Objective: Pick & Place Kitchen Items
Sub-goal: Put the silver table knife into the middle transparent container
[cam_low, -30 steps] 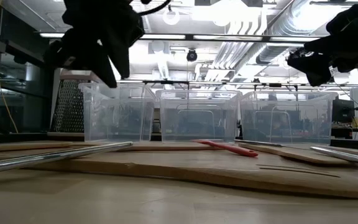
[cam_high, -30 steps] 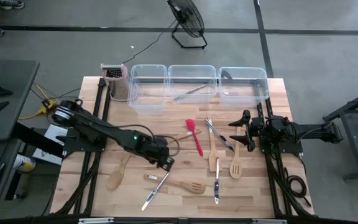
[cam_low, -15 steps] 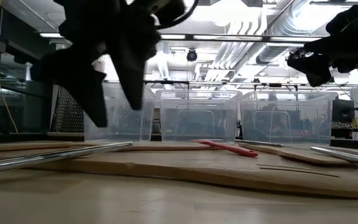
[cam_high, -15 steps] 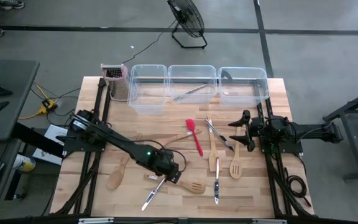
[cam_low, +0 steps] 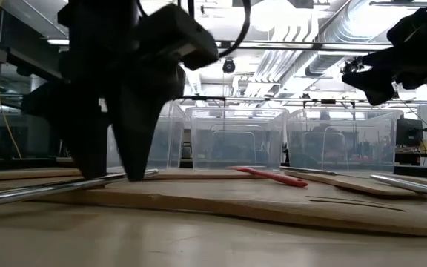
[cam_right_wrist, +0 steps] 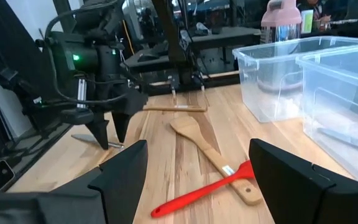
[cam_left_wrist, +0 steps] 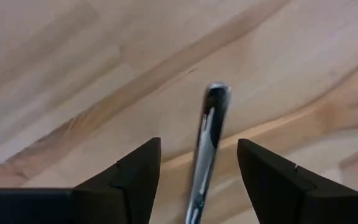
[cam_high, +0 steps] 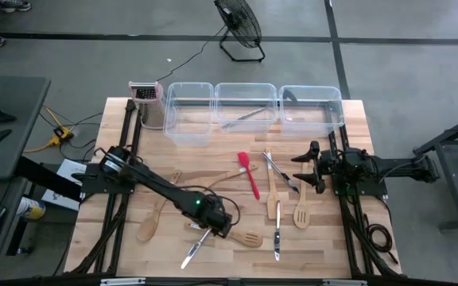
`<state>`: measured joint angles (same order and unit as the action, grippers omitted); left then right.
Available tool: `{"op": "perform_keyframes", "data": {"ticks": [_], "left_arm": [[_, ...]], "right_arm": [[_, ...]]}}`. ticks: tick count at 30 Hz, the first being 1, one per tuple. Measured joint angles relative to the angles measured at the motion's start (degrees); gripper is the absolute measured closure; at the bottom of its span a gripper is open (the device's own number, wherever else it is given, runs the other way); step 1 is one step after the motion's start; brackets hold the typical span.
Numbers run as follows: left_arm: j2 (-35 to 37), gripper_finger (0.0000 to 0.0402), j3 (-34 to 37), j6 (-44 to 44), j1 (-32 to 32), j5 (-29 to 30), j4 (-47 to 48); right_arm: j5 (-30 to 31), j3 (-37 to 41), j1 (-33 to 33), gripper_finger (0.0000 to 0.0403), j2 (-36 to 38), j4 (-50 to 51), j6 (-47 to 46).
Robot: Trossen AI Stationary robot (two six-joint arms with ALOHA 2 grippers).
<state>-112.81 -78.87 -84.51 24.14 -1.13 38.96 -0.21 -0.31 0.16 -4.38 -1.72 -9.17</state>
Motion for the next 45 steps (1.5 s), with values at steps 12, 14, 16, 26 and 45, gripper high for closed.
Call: {"op": "perform_keyframes", "data": {"ticks": [12, 14, 16, 26, 45], "left_arm": [[-0.61, 0.0192, 0.0, 0.22, -0.11, 0.73, 0.62], [-0.63, 0.0192, 0.02, 0.22, -0.11, 1.03, 1.36], [-0.63, 0.0192, 0.02, 0.22, -0.11, 1.29, 1.77], [-0.63, 0.0194, 0.02, -0.43, -0.11, -1.06, 1.66], [-0.63, 0.0328, 0.02, 0.0, -0.13, -1.38, 1.51]], "right_arm": [[0.04, 0.01, 0.0, 0.0128, 0.07, -0.1, 0.0], [0.03, 0.02, 0.0, 0.0128, 0.07, -0.1, 0.0], [0.04, -0.01, -0.02, 0.0128, 0.07, -0.1, 0.0], [0.04, 0.0, -0.01, 0.0128, 0.07, -0.12, 0.0], [0.04, 0.02, 0.0, 0.0128, 0.07, -0.15, 0.0]]}}
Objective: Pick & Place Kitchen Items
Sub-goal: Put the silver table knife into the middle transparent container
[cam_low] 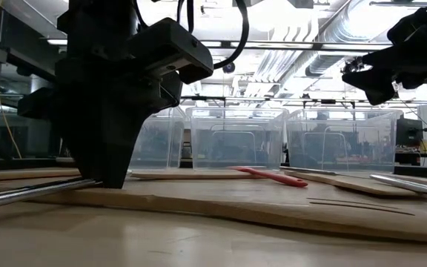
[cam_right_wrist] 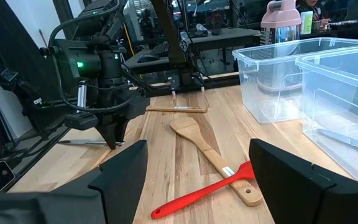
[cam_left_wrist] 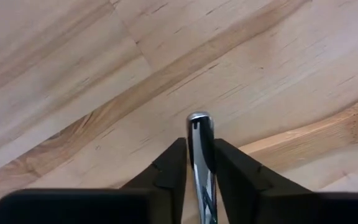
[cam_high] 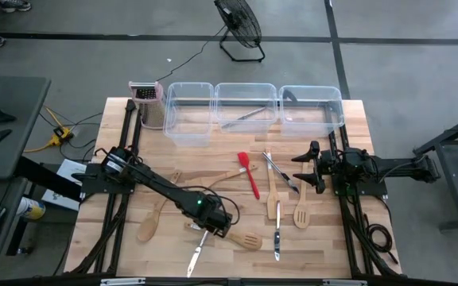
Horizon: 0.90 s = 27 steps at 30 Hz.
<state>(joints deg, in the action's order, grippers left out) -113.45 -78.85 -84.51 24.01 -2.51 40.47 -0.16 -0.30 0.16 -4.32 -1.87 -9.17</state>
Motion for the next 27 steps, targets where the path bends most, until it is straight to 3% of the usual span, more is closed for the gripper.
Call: {"op": "perform_keyframes", "data": {"ticks": [6, 18, 27], "left_arm": [[0.0, 0.0359, 0.02, 0.22, 0.0, -0.15, -0.02], [0.27, 0.0359, -0.03, 2.95, -0.02, -1.16, -0.02], [0.37, 0.0359, -5.25, 6.92, -0.02, -2.68, 2.7]], "right_arm": [[0.0, -0.02, -0.02, 0.0128, 0.0, 0.0, 0.0], [0.0, 0.0, 0.0, 0.0128, 0.02, 0.0, 0.0], [0.0, -0.01, -0.02, 0.0128, 0.02, 0.0, 0.0]]}}
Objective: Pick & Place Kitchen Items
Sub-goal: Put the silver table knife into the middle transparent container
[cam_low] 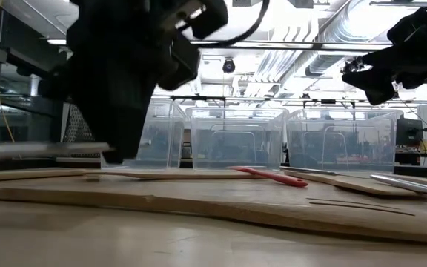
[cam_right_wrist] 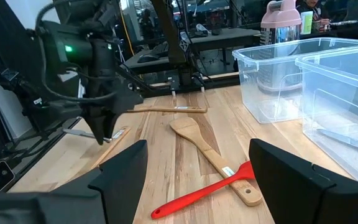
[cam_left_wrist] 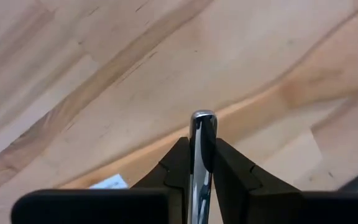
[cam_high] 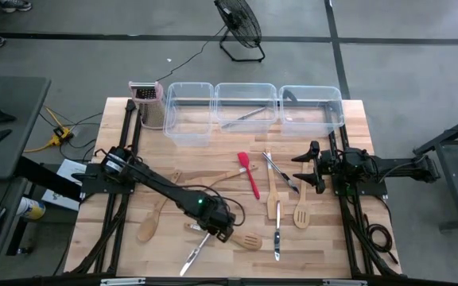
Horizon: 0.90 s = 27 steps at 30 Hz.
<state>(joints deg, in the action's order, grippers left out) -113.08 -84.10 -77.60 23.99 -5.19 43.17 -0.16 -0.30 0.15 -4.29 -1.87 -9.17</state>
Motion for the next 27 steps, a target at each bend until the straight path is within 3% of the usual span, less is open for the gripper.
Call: {"op": "perform_keyframes", "data": {"ticks": [6, 14, 20, 27], "left_arm": [[2.89, 0.0359, -4.54, 3.72, -0.76, 1.92, 6.26], [9.17, 0.0359, -8.24, 10.82, -3.86, 12.44, 11.48], [14.43, 0.0359, -8.25, 21.76, -9.9, 17.47, 12.0], [18.91, 0.0359, -8.36, 37.89, -19.48, 17.56, 10.24]], "right_arm": [[0.0, 0.01, 0.0, 0.0128, 0.0, 0.0, 0.0], [0.0, -0.01, 0.0, 0.0128, 0.0, 0.0, 0.0], [0.0, -0.01, 0.01, 0.0128, 0.0, 0.0, 0.0], [-0.01, 0.0, 0.01, 0.0128, 0.0, 0.0, 0.0]]}}
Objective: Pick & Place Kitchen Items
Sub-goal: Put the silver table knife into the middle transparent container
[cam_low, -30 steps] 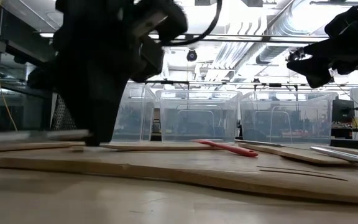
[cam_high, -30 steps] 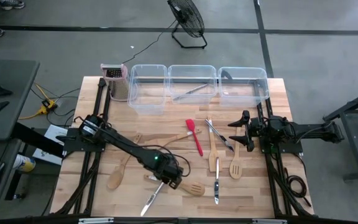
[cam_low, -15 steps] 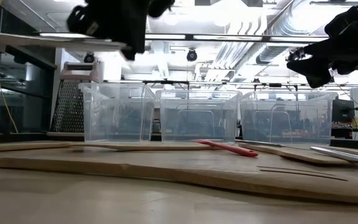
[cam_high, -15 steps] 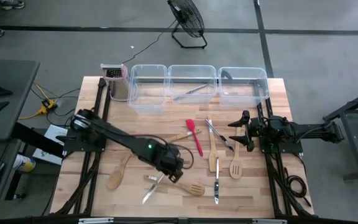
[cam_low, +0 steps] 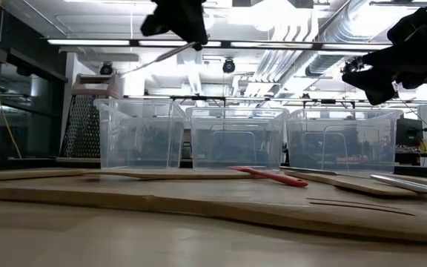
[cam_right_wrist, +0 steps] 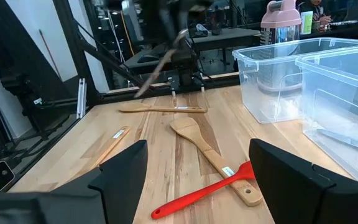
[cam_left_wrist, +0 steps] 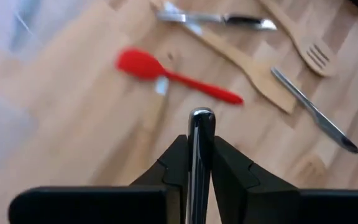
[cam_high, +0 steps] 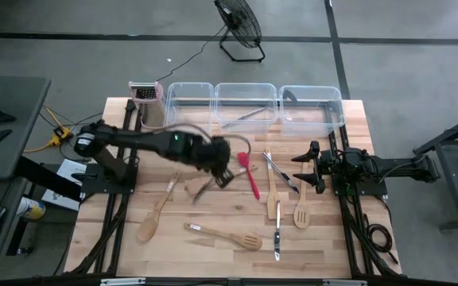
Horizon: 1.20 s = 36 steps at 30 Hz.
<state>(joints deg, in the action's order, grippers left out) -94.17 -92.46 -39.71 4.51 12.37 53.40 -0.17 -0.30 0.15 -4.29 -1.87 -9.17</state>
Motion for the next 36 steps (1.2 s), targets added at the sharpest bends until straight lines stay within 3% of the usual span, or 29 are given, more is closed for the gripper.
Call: {"op": "perform_keyframes", "data": {"ticks": [11, 25, 30, 36], "left_arm": [[-0.62, 0.0359, -10.64, 20.37, -13.19, -1.26, -1.65], [-3.83, 0.0359, -10.91, 36.68, -22.6, 3.41, -26.24], [-4.44, 0.0359, -10.82, 37.04, -24.74, 2.85, -31.18], [-5.49, 0.0359, -10.82, 43.59, -28.81, 0.75, -31.38]], "right_arm": [[-0.01, -0.01, -0.01, 0.0128, 0.0, 0.02, 0.0], [-0.01, 0.0, 0.0, 0.0128, -0.01, 0.02, 0.0], [-0.01, 0.01, 0.0, 0.0128, -0.02, 0.02, 0.0], [-0.01, 0.01, -0.01, 0.0128, -0.02, 0.02, 0.0]]}}
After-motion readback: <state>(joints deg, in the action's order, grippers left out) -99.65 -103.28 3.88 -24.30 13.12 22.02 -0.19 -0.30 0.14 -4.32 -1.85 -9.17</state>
